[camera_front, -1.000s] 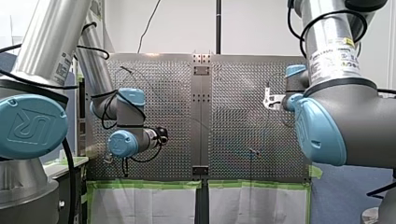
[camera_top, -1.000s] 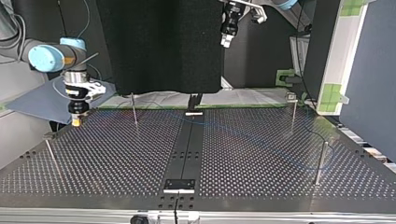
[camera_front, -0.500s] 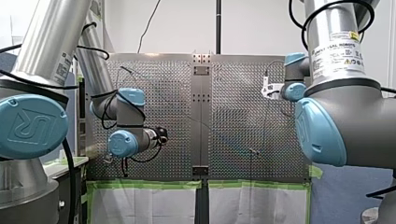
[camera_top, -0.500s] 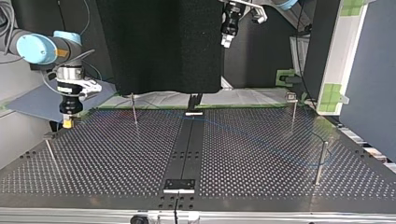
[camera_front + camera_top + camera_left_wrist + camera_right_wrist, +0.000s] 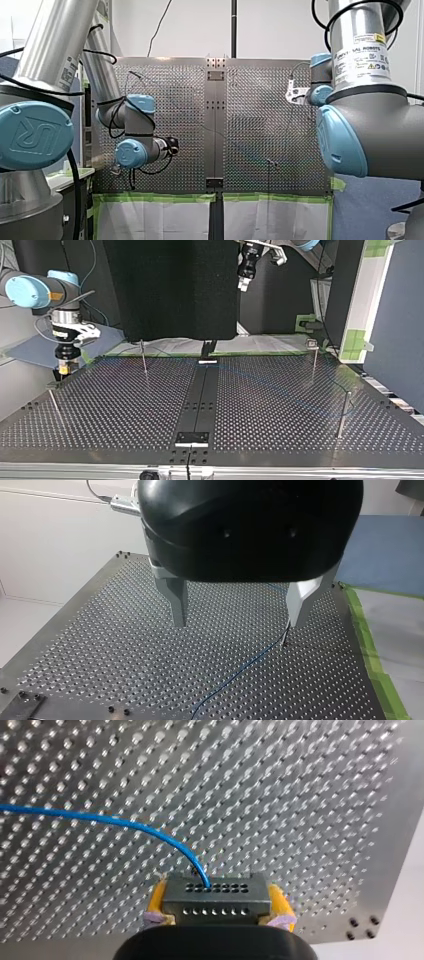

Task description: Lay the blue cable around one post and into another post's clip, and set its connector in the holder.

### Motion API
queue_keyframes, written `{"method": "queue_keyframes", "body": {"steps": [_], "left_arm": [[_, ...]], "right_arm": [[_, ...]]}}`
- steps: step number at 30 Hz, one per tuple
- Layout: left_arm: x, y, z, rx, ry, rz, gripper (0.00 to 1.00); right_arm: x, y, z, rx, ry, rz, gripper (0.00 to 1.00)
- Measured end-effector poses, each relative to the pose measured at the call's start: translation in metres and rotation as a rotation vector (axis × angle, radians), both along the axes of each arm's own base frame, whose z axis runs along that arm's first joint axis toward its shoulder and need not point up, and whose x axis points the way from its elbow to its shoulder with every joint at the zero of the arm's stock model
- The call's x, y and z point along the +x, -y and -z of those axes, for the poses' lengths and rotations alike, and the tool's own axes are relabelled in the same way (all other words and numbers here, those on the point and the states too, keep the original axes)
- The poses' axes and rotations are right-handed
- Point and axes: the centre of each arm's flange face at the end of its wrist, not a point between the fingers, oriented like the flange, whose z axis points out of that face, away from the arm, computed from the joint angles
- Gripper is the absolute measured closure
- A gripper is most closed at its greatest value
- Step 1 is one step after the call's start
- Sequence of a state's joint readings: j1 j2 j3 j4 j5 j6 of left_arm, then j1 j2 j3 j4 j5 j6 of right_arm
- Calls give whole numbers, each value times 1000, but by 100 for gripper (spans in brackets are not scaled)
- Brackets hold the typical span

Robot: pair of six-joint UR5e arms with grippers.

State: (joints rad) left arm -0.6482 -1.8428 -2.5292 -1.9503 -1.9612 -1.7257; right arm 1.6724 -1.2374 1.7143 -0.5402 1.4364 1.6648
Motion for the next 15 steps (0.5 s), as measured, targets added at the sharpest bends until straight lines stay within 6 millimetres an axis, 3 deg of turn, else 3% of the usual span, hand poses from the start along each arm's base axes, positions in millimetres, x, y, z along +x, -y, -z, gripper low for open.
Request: {"method": "queue_keyframes", "body": {"steps": [15], "left_arm": [[1,-4,2,28,-17,-11,2]], "right_arm": [[-33,17,-15,46,-2,47,100]]}}
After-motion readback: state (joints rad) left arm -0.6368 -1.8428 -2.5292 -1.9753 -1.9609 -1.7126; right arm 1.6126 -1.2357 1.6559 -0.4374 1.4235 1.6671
